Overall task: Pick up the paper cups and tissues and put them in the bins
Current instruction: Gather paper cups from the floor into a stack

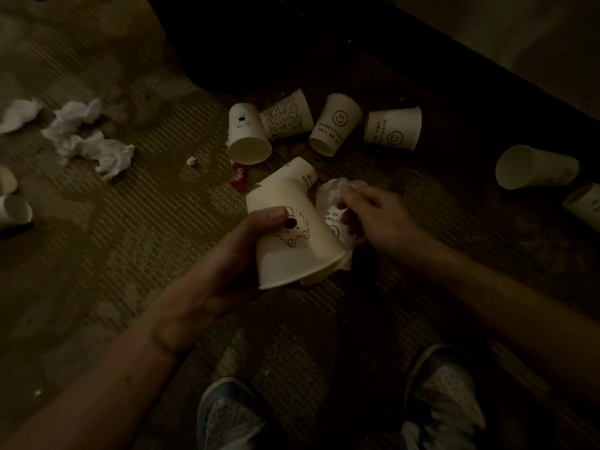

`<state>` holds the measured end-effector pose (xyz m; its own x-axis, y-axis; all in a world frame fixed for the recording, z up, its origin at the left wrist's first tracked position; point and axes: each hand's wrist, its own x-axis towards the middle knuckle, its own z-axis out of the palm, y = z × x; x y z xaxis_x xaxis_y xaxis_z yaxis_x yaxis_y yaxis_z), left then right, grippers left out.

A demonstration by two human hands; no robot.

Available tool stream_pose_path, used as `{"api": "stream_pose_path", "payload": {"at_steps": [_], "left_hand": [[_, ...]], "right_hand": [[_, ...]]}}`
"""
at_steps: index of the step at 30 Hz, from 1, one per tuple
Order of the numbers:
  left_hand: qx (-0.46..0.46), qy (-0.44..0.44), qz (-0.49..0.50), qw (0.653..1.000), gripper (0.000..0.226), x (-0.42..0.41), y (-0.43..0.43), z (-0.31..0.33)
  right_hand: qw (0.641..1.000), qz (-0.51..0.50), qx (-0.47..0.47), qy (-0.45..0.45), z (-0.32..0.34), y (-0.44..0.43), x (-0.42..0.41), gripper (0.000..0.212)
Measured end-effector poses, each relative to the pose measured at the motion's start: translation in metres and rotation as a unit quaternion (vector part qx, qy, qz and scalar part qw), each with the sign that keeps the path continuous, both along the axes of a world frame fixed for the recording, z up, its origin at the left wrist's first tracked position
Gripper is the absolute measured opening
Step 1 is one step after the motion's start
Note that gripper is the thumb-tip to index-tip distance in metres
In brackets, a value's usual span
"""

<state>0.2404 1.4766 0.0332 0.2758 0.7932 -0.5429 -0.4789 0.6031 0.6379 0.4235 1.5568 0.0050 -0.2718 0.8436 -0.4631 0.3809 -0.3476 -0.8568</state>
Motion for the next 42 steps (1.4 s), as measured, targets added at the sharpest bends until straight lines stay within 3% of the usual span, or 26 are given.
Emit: {"api": "stream_pose_path", "payload": {"at_steps": [2,6,11,16,22,28,34,38,42], "left_hand": [[-0.005,0.078,0.016,0.997,0.06,-0.008,0.003,-0.004],[0.025,0.194,-0.004,0.981,0.046,-0.014,0.011,-0.014],[0.006,0.257,-0.006,0.966,0.061,-0.005,0.011,-0.026],[-0.002,0.265,0.0,0.964,0.061,-0.006,0.008,-0.033],[-0.014,0.282,0.013,0.959,0.064,-0.005,0.005,-0.038],[-0.002,0.324,0.002,0.946,0.068,-0.004,0.003,-0.021],[0.069,0.365,-0.047,0.927,0.065,-0.015,0.042,0.044],[0.09,0.375,-0.018,0.922,0.051,-0.023,0.074,0.097],[0.126,0.352,-0.013,0.927,0.058,-0.039,0.1,0.14]], "right_hand": [[0.998,-0.04,-0.001,-0.046,-0.01,0.003,0.013,0.018],[0.987,-0.053,-0.048,-0.142,-0.035,-0.003,0.028,0.044],[0.986,-0.016,-0.098,-0.133,-0.056,-0.016,0.022,0.076],[0.988,-0.018,-0.099,-0.119,-0.066,-0.016,0.016,0.101],[0.992,-0.025,-0.07,-0.104,-0.069,-0.014,0.011,0.094],[0.997,-0.049,-0.059,0.004,-0.058,-0.018,0.01,0.08],[0.993,-0.028,0.032,0.108,-0.005,0.021,0.004,0.059],[0.98,-0.056,0.081,0.173,0.045,0.052,-0.004,0.06],[0.976,-0.016,0.121,0.182,0.095,0.08,-0.024,0.067]]}}
